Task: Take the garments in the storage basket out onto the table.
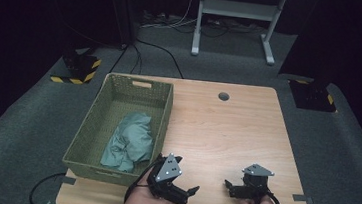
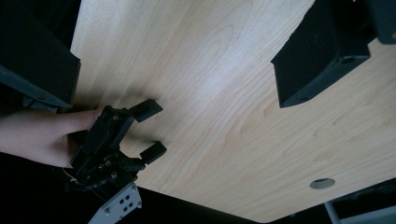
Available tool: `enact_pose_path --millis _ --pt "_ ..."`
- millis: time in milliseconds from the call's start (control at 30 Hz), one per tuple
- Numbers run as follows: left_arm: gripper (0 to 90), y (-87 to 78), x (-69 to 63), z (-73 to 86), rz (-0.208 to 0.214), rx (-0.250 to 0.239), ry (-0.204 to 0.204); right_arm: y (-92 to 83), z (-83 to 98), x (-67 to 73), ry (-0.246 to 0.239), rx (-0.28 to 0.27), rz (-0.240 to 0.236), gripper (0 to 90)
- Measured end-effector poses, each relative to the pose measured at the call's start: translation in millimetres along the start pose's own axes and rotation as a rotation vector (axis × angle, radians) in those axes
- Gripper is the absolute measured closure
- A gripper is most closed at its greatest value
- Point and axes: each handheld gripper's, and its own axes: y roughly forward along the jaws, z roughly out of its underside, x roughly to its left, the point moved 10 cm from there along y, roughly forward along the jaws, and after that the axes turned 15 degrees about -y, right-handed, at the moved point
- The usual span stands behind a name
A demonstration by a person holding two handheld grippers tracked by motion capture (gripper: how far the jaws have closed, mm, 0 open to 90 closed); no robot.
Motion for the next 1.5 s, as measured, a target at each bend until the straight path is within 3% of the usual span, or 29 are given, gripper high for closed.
enact_pose_path --millis 1500 --pt "0.8 -43.1 49.5 -23.3 -0.091 -0.109 -0.088 -0.2 -0.2 -0.2 0.004 -0.004 -0.004 0.1"
